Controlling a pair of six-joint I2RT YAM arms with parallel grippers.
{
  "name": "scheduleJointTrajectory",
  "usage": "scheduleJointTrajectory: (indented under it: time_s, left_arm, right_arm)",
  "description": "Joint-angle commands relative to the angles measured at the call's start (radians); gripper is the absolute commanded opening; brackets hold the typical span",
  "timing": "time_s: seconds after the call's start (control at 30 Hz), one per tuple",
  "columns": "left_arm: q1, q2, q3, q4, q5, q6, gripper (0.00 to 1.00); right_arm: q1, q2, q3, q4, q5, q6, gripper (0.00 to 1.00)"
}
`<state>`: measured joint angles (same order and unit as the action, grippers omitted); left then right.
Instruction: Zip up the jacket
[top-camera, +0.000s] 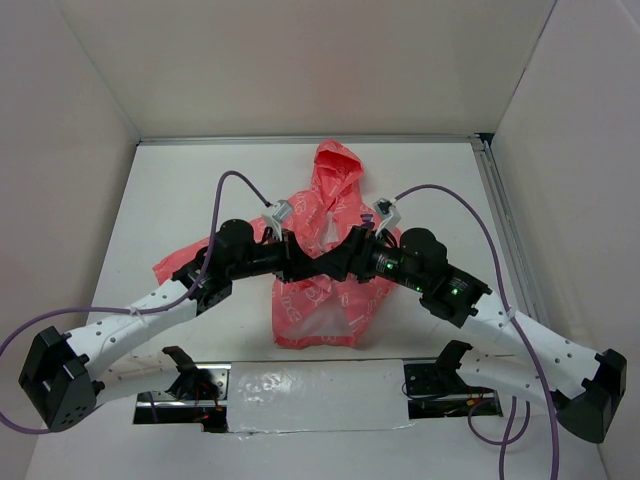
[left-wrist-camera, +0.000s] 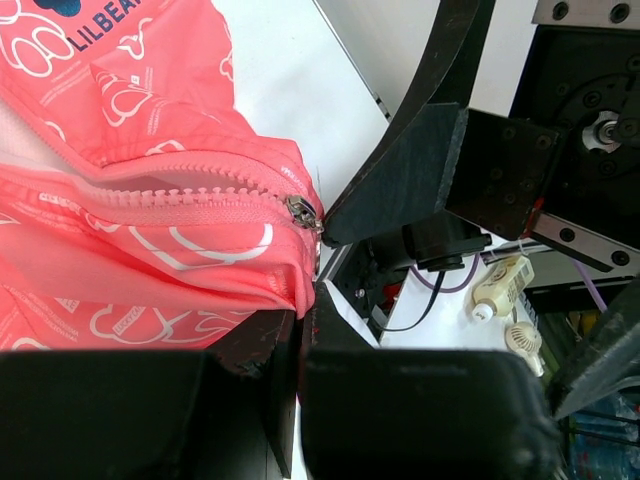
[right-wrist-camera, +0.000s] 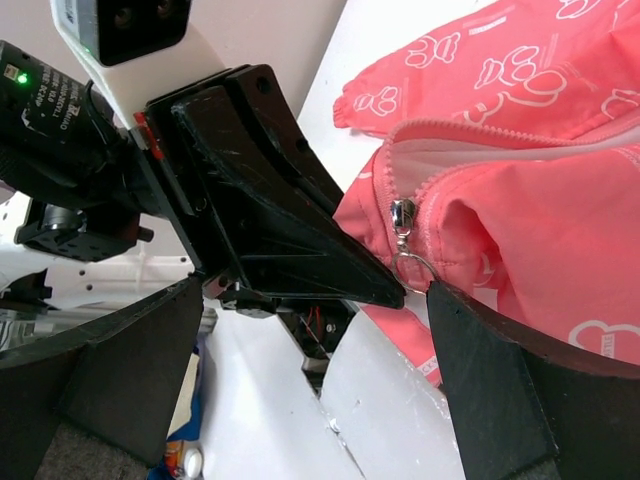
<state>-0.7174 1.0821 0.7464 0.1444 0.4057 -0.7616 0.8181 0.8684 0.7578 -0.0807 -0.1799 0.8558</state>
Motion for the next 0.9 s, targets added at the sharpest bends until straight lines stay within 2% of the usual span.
scheduleJointTrajectory:
  time_s: [0.0,0.2,0.43,0.47,0.5,0.53,0.57,0.63,0.7,0.8,0.87]
  left_arm:
    - [0.006,-0.028,0.008,0.101,0.010,-0.015,0.00]
    - [0.007,-0.044,-0.007,0.121,0.025,-0.018,0.00]
    - [0.007,-0.016,-0.001,0.121,0.056,-0.010,0.00]
    - [0.007,-0.014,-0.001,0.116,0.055,-0.011,0.00]
    - [0.007,-0.013,-0.001,0.115,0.054,-0.012,0.00]
    - [0.007,-0.013,-0.002,0.115,0.050,-0.013,0.00]
    - [0.007,-0.013,-0.004,0.113,0.045,-0.015,0.00]
    - [0.007,-0.014,-0.002,0.103,0.029,-0.007,0.00]
    - [0.006,-0.014,0.001,0.081,-0.002,-0.004,0.00]
    - [0.007,-0.016,-0.002,0.072,-0.030,-0.002,0.00]
    - [0.007,-0.016,-0.002,0.069,-0.036,-0.005,0.00]
  right_arm:
    - [-0.010,-0.006,-0.017,0.036,0.006,0.014,1.00]
    - [-0.022,-0.020,-0.055,0.039,0.014,0.023,1.00]
    - [-0.022,-0.013,-0.066,0.144,-0.052,0.002,0.98]
    - [-0.022,-0.009,-0.060,0.142,-0.056,0.000,0.96]
    - [-0.022,-0.006,-0.048,0.128,-0.055,-0.001,0.88]
    - [-0.022,0.000,-0.041,0.116,-0.052,-0.004,0.84]
    - [-0.022,0.003,-0.034,0.101,-0.037,-0.001,0.75]
    - [-0.023,0.006,-0.028,0.087,-0.032,0.006,0.68]
    - [-0.022,0.006,-0.020,0.063,-0.042,0.003,0.68]
    - [-0.022,0.003,-0.008,-0.002,-0.011,0.008,0.78]
    - [-0.022,-0.009,-0.011,-0.063,0.035,0.012,0.79]
